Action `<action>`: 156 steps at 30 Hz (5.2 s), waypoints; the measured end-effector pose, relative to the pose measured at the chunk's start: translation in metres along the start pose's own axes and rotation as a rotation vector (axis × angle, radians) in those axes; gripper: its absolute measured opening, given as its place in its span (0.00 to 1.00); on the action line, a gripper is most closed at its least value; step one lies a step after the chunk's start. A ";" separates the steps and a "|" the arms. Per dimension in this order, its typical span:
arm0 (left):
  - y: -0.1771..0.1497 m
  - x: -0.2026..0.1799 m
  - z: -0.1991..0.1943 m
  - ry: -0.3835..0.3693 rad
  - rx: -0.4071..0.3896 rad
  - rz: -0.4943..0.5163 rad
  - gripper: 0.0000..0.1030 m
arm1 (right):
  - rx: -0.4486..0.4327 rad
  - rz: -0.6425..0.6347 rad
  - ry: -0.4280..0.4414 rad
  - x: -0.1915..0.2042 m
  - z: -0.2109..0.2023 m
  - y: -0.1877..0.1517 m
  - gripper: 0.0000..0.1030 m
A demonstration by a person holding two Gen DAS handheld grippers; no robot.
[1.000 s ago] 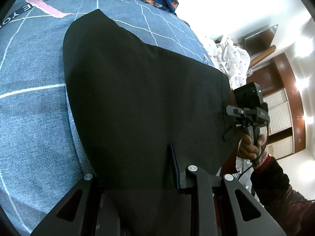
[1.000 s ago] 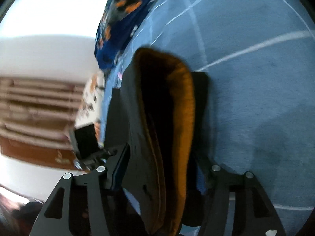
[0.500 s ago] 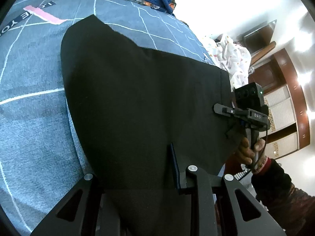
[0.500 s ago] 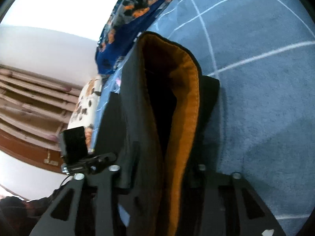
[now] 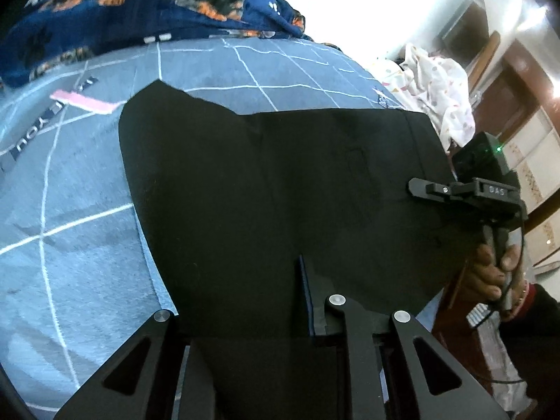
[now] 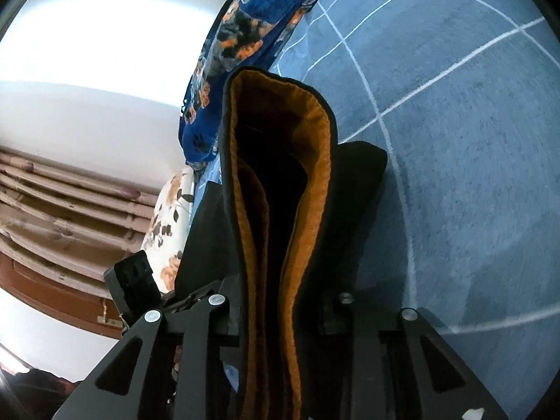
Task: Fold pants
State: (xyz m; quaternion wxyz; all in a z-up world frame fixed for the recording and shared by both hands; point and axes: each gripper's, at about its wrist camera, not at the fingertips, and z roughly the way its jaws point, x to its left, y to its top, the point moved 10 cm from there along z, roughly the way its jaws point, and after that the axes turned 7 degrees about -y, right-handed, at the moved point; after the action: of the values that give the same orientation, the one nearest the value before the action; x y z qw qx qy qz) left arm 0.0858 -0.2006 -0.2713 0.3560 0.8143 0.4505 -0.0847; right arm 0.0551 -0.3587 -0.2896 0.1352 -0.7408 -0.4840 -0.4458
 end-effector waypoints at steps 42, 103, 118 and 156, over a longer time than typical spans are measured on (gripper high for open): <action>0.000 0.092 -0.170 0.235 -0.246 -0.051 0.18 | 0.013 -0.087 0.112 0.169 0.086 -0.009 0.24; 0.124 0.307 -0.179 0.465 -0.321 -0.136 0.18 | 0.092 -0.126 0.125 0.223 0.274 0.115 0.24; 0.108 0.344 -0.152 0.461 -0.283 -0.227 0.25 | 0.107 -0.075 0.067 0.187 0.297 0.124 0.24; 0.087 0.372 -0.154 0.655 -0.323 -0.253 0.84 | -0.127 -0.390 -0.370 0.180 0.302 0.118 0.50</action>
State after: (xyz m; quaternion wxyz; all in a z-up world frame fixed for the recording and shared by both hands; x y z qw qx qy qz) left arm 0.3417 0.1214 -0.2850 0.3038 0.6695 0.6449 0.2088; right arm 0.3382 -0.1190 -0.2904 -0.0905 -0.7095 -0.6049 -0.3499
